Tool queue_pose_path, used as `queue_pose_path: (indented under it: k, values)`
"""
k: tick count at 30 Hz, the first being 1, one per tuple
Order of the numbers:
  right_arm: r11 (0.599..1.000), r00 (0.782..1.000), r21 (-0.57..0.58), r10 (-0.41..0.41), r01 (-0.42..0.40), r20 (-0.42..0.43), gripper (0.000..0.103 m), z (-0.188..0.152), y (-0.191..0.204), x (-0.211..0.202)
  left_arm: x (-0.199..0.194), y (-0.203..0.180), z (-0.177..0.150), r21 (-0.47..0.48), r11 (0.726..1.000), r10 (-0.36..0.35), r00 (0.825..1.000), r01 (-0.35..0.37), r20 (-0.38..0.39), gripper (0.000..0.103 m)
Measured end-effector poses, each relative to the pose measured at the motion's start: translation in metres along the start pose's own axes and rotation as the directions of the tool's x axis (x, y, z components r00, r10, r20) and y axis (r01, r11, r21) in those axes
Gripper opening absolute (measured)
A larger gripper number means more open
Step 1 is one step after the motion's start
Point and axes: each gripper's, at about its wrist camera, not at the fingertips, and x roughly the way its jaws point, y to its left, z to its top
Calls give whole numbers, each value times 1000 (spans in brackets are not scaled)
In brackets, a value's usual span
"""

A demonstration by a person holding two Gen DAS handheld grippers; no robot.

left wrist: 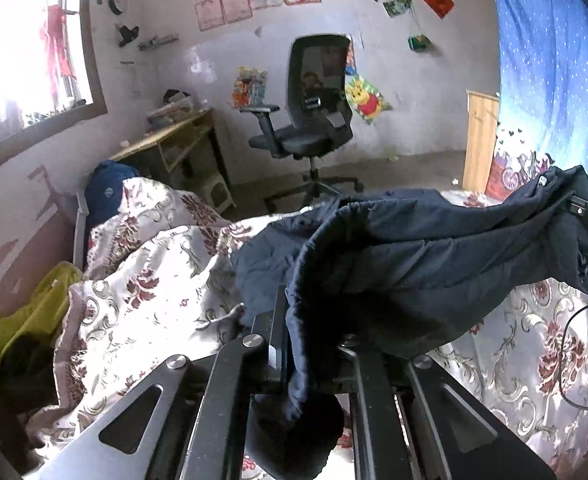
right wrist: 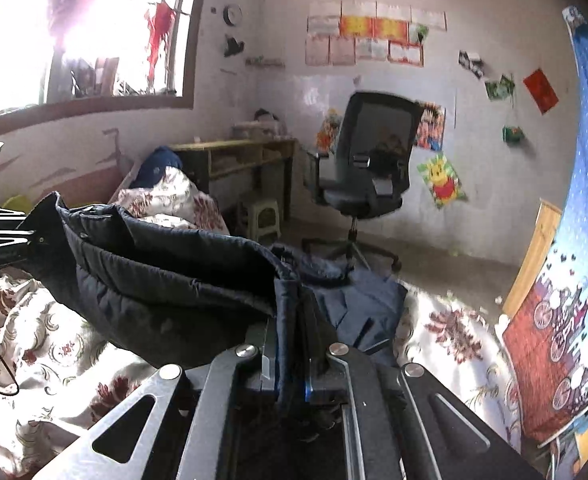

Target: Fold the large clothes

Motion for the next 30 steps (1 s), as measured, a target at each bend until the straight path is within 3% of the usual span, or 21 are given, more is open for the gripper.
queue_pose_path:
  k: [7, 16, 21, 25, 30]
  values:
    - [1000, 994, -18, 20, -18, 112, 7, 19, -1, -28, -32, -2, 21, -21, 999, 38, 998, -37, 50, 5]
    - [1000, 983, -16, 13, -10, 184, 7, 47, -14, -47, -54, -8, 52, -15, 999, 36, 993, -34, 116, 5]
    - [999, 991, -44, 28, -22, 132, 7, 56, -17, -25, -27, -3, 57, -12, 999, 50, 996, -50, 69, 5]
    - [992, 999, -125, 29, -24, 36, 7, 65, -14, 11, 6, 10, 52, -40, 998, 52, 998, -51, 22, 5]
    - [980, 998, -201, -21, 8, -63, 7, 74, -12, 68, 48, 24, 54, -66, 996, 56, 998, -56, -2, 5]
